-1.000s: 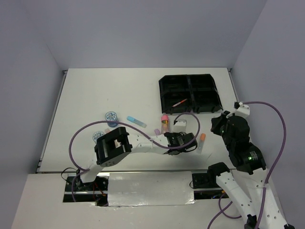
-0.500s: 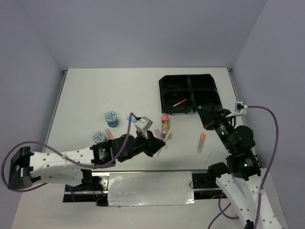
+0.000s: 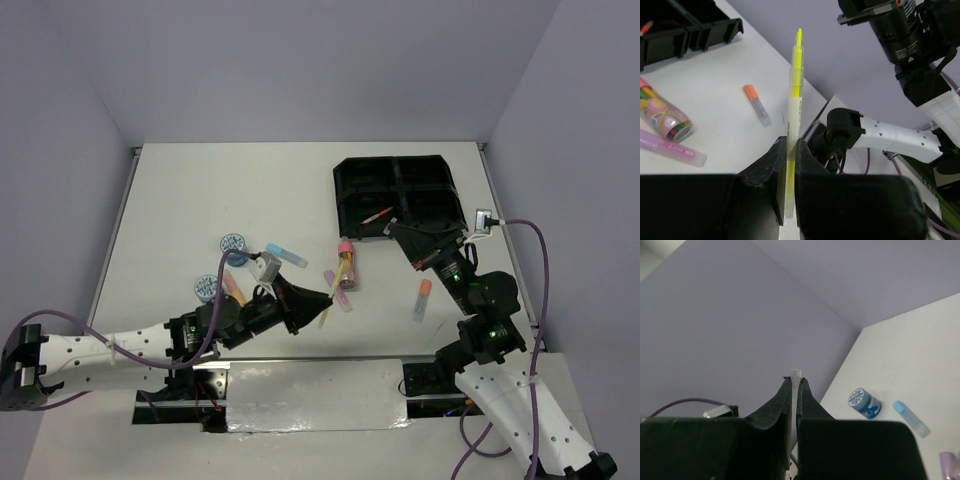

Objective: Sort the stationery into containers
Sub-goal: Close the pen cap on the pen.

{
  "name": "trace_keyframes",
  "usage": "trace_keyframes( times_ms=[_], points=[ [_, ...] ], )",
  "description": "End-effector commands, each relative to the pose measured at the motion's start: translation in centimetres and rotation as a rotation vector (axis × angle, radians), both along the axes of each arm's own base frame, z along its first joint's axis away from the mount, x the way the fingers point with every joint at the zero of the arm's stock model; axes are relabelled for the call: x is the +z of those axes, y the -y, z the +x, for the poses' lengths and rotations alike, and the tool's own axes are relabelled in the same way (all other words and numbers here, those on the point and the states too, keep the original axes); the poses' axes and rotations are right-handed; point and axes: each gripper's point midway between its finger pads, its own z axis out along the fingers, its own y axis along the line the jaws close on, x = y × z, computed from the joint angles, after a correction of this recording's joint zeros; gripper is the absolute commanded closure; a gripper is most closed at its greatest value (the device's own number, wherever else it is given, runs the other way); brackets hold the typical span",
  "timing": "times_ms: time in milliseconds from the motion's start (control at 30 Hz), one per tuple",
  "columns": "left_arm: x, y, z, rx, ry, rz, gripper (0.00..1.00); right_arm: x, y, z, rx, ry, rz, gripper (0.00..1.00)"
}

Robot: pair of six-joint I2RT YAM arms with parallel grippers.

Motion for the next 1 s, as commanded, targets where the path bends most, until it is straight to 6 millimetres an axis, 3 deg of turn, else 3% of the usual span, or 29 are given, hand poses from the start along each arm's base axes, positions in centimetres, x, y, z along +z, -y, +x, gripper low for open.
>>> trace_keyframes(
  times_ms=[0, 300, 600, 967],
  points=[
    [4.5, 0.6, 0.3, 0.002, 0.047, -0.147, 1.0, 1.7, -1.2, -0.7, 0.039, 0.074, 0.037, 1.0],
    [6.2, 2.0, 0.9, -0.014, 0.069, -0.183, 1.0, 2.4, -4.7, -1.4, 0.099, 0.101, -0.001, 1.0],
    [5.7, 1.7, 1.5, -0.006, 0.056, -0.188, 1.0, 0.9, -5.2, -1.1, 0.107, 0.08, -0.006, 1.0],
    [5.2, 2.1, 2.0, -0.009, 0.046, -0.188, 1.0, 0.9, -6.7, -1.9, 0.178, 0.088, -0.018, 1.0]
  ],
)
